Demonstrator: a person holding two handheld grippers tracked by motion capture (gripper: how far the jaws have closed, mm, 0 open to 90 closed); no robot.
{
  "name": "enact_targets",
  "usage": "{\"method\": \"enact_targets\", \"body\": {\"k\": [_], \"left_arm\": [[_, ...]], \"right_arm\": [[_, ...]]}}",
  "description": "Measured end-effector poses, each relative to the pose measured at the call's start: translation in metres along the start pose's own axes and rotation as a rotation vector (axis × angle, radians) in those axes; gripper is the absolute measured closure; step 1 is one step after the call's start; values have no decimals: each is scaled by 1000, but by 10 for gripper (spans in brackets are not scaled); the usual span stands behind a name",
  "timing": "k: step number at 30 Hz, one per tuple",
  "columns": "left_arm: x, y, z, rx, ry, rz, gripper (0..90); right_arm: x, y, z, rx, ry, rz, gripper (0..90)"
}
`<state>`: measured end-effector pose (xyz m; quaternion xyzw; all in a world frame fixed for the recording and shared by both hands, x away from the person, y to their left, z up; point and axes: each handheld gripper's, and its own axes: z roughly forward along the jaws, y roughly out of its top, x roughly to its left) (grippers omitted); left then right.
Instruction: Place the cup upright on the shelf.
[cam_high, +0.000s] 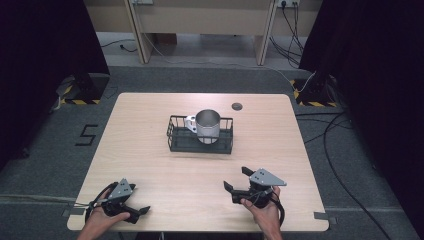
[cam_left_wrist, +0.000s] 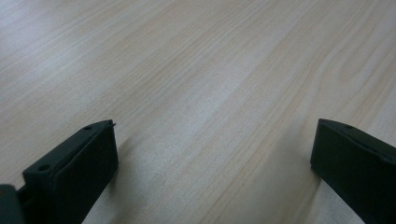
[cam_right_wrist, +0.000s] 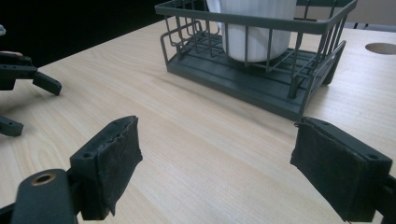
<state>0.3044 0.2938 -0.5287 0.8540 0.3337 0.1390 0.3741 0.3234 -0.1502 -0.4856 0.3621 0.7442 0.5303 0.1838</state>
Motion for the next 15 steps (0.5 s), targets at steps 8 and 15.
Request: {"method": "enact_targets", "body": {"k": [8, 15], "left_arm": [[0, 0, 0, 0, 0, 0, 0], [0, 0, 0, 0, 0, 0, 0]], "right_arm": [[1, -10, -1, 23, -8, 5, 149], [3, -15, -2, 39, -8, 7, 150]]}}
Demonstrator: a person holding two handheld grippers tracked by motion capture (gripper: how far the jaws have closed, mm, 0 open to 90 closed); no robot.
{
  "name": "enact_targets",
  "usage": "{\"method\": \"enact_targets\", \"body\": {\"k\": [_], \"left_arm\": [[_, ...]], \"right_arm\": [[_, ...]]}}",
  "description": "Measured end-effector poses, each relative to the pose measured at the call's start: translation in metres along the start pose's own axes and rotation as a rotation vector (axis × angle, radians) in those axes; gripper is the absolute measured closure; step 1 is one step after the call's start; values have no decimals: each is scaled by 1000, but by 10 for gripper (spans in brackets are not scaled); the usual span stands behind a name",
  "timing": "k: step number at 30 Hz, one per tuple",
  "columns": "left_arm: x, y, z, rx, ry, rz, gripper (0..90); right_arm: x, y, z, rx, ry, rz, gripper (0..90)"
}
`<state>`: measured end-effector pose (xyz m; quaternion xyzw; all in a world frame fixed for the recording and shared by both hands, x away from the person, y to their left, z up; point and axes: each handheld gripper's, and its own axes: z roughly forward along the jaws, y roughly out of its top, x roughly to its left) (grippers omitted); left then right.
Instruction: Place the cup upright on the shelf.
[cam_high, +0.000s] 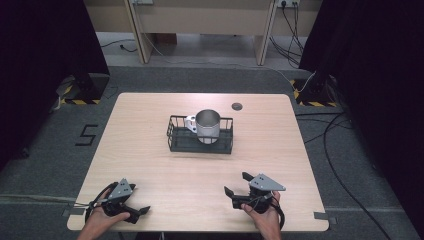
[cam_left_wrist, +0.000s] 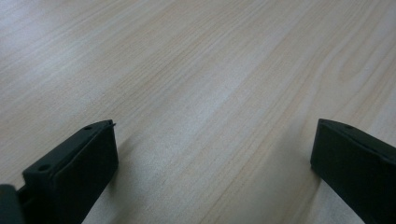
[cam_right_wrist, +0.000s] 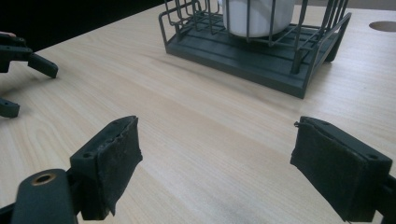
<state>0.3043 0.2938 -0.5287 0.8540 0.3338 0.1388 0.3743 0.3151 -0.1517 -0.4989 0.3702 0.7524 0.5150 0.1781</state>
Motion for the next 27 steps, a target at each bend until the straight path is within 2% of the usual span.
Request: {"method": "enact_targets", "body": {"k": [15, 23, 27], "left_arm": [[0, 0, 0, -1, -2, 0, 0], [0, 0, 0, 0, -2, 1, 0], [0, 0, 0, 0, -2, 1, 0]], "right_arm": [[11, -14, -7, 80, -16, -55, 150], [14, -20, -12, 118, -18, -58, 151], [15, -24, -15, 140, -35, -44, 151]]}}
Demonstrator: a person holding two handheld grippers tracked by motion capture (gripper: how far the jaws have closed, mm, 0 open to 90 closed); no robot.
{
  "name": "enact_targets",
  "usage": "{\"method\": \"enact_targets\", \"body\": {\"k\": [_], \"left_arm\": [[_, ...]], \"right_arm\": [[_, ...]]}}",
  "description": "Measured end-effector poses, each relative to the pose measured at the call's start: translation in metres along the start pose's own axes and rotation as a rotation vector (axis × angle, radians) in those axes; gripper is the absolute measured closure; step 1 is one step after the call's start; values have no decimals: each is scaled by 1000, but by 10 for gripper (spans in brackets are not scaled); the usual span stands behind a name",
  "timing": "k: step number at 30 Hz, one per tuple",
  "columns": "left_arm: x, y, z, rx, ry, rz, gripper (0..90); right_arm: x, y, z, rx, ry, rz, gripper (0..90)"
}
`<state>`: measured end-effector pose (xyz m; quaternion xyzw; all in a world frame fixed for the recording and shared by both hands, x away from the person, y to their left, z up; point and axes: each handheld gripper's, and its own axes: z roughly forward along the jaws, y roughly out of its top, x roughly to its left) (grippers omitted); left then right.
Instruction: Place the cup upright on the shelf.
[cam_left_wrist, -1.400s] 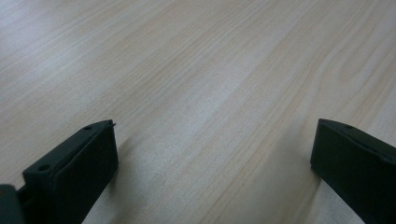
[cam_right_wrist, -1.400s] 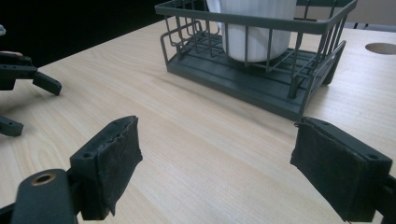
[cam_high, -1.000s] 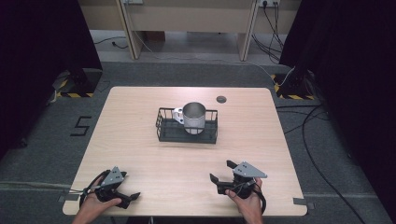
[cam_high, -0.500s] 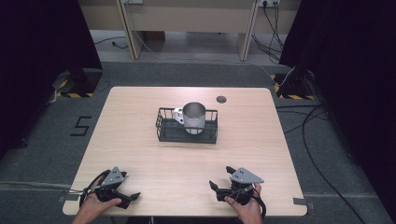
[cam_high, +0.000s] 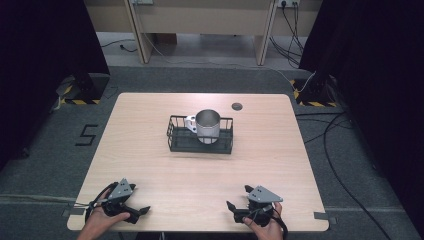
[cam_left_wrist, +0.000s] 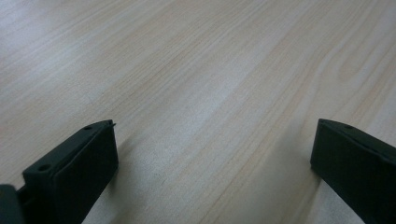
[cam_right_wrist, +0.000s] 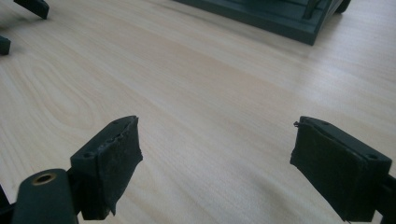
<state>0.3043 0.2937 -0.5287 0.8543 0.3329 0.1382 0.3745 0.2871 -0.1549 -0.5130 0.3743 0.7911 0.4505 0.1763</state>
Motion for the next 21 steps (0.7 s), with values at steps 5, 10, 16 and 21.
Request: {"method": "enact_targets", "body": {"k": [5, 10, 16, 21], "left_arm": [[0, 0, 0, 0, 0, 0, 0], [0, 0, 0, 0, 0, 0, 0], [0, 0, 0, 0, 0, 1, 0], [0, 0, 0, 0, -1, 0, 0]], "right_arm": [[1, -6, -1, 23, -10, 6, 151], [3, -11, -1, 50, -22, -3, 151], [6, -18, 0, 88, -55, -33, 152], [7, -24, 1, 81, -63, -29, 142]]}}
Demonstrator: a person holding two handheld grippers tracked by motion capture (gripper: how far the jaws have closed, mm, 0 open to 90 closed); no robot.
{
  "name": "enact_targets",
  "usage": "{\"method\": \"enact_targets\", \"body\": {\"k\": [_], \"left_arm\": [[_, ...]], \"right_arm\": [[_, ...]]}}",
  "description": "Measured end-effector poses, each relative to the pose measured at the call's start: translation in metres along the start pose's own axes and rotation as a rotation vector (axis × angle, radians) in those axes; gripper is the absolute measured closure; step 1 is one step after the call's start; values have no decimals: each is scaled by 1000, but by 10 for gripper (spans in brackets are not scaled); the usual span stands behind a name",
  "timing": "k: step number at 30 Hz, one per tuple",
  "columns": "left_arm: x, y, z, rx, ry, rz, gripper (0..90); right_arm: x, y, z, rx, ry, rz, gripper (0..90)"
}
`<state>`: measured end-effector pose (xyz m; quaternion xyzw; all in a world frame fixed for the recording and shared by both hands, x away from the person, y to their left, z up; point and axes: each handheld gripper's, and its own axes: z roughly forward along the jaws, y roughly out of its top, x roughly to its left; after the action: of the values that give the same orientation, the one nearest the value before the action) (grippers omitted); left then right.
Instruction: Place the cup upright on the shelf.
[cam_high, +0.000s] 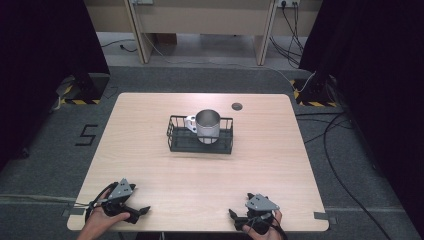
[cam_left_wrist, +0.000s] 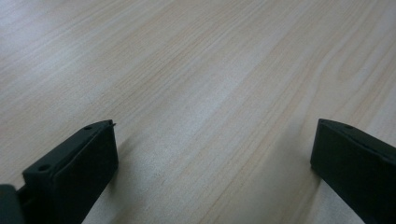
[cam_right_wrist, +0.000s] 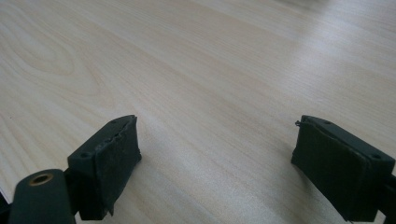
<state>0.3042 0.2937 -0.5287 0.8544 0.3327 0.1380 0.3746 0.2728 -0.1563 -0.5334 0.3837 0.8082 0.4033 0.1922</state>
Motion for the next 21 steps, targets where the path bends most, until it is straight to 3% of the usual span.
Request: {"method": "enact_targets", "body": {"k": [6, 21], "left_arm": [[0, 0, 0, 0, 0, 0, 0], [0, 0, 0, 0, -1, 1, 0]], "right_arm": [[0, -4, 0, -29, -4, 1, 140], [0, -5, -1, -37, -1, -3, 140]]}}
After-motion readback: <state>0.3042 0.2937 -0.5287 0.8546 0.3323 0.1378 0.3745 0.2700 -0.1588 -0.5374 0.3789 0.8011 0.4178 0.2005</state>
